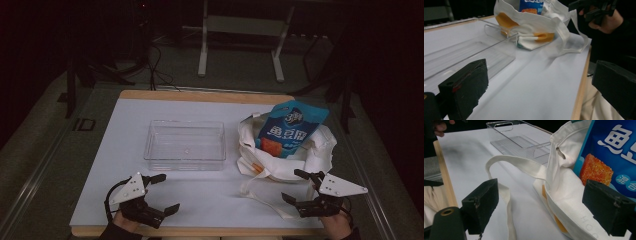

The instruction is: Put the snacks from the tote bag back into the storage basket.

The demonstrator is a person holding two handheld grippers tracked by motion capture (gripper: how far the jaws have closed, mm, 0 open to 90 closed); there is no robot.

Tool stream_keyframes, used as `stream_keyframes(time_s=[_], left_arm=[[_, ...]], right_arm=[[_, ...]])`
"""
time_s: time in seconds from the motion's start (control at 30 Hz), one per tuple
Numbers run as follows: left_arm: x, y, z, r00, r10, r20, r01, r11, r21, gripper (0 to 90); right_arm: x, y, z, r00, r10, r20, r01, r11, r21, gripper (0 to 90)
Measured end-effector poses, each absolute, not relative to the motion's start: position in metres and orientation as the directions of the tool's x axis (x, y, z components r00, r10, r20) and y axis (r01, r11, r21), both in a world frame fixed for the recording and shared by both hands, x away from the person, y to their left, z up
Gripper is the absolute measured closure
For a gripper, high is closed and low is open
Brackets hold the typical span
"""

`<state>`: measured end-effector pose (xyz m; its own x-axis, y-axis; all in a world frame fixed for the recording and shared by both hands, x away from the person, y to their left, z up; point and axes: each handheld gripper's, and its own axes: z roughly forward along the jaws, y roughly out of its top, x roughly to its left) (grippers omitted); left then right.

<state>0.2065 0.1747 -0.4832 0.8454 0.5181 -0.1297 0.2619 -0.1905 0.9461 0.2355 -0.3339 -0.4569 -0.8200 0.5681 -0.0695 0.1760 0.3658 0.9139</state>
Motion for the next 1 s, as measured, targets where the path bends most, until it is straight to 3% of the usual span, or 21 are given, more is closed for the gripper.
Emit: stream_keyframes(time_s=[0.13,0.33,0.5,0.53,0.73,1.0], left_arm=[[0.206,0.174,-0.481,0.86,0.495,-0.12,0.268,-0.24,0.933,1.0],[0.207,0.168,-0.477,0.87,0.461,-0.174,0.307,-0.23,0.924,1.0],[0.206,0.157,-0.47,0.866,0.476,-0.153,0.291,-0.231,0.928,1.0],[0.208,0.153,-0.465,0.868,0.46,-0.186,0.316,-0.224,0.922,1.0],[0.217,0.148,-0.453,0.901,0.387,-0.198,0.293,-0.203,0.934,1.0],[0.23,0.133,-0.438,0.919,0.356,-0.17,0.257,-0.214,0.942,1.0]], right_arm=[[0.236,-0.335,-0.454,-0.834,0.55,-0.041,0.196,0.365,0.91,13.6],[0.232,-0.339,-0.448,-0.85,0.525,-0.035,0.207,0.393,0.896,13.1],[0.232,-0.339,-0.443,-0.852,0.521,-0.058,0.195,0.417,0.888,12.5],[0.231,-0.339,-0.443,-0.853,0.518,-0.057,0.191,0.412,0.891,12.3],[0.231,-0.337,-0.437,-0.866,0.494,-0.078,0.165,0.429,0.888,12.2],[0.234,-0.338,-0.424,-0.871,0.487,-0.063,0.159,0.402,0.902,12.5]])
